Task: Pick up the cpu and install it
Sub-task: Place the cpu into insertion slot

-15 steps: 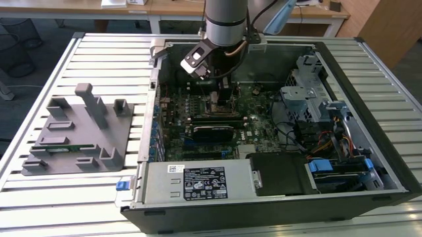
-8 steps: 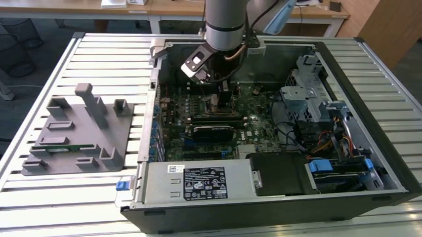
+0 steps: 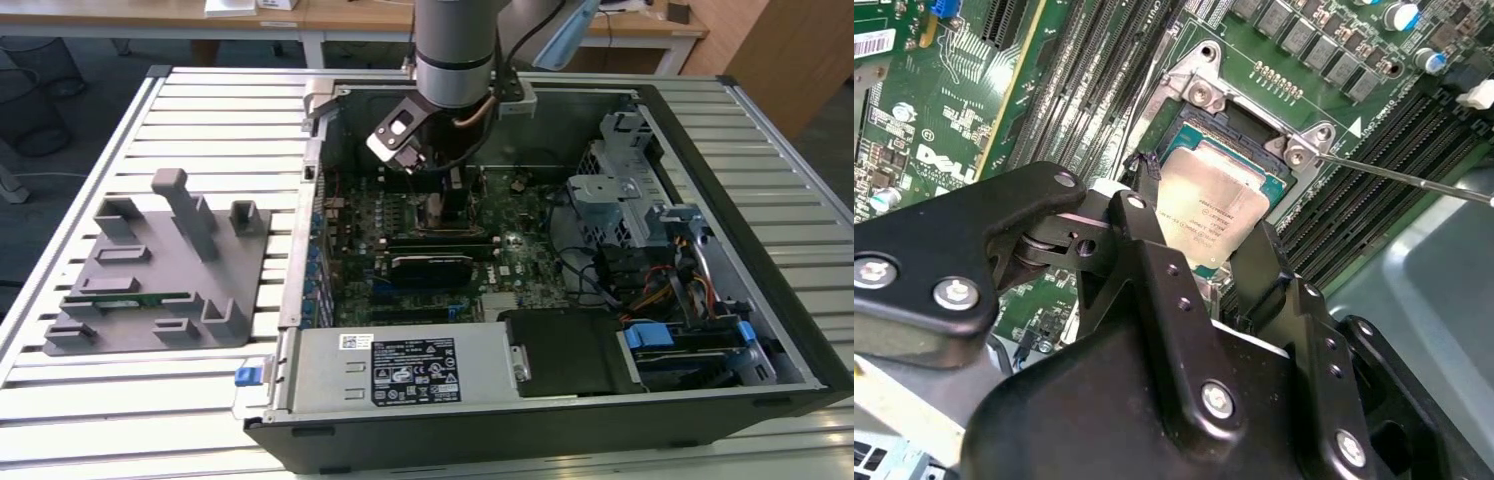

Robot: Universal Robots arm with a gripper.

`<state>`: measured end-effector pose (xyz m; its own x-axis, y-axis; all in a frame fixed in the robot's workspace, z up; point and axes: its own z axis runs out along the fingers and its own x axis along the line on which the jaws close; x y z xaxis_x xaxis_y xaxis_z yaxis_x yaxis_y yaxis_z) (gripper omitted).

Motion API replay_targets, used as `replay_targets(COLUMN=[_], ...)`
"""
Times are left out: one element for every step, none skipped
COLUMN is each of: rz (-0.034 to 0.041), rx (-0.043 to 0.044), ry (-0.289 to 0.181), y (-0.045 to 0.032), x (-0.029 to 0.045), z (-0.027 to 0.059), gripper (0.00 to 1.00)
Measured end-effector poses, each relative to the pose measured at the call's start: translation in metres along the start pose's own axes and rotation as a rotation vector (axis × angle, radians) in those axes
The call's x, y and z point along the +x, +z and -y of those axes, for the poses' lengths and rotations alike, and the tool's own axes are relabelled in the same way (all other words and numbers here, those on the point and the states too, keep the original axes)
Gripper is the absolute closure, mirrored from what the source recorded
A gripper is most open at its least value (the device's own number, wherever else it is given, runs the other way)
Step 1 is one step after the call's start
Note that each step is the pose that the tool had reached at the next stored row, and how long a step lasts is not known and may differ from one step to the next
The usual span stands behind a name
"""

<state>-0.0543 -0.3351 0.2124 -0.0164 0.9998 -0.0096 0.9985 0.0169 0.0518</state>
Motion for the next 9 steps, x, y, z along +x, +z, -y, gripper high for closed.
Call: replay_targets(rz=[0.0000, 0.0000, 0.0000, 0.0000, 0.0000, 0.0000, 0.0000, 0.0000, 0.0000], rx=[-0.0028, -0.0048, -0.0057, -0.0057, -0.0058, -0.0058, -0.0059, -0.0058, -0.0059], ry=[0.000, 0.000, 0.000, -0.001, 0.000, 0.000, 0.000, 0.000, 0.000], y=[0.0007, 0.0017, 0.0027, 0.0038, 0.0048, 0.0058, 0.0067, 0.0076, 0.0084], x=[0.0000, 0.0001, 0.0002, 0.0002, 0.0003, 0.0005, 0.0008, 0.0013, 0.0015], z=[0.0000, 0.0000, 0.0001, 0.0001, 0.0002, 0.0003, 0.0003, 0.0004, 0.0004], gripper=[0.46, 0.46, 0.46, 0.46, 0.46, 0.46, 0.46, 0.46, 0.46])
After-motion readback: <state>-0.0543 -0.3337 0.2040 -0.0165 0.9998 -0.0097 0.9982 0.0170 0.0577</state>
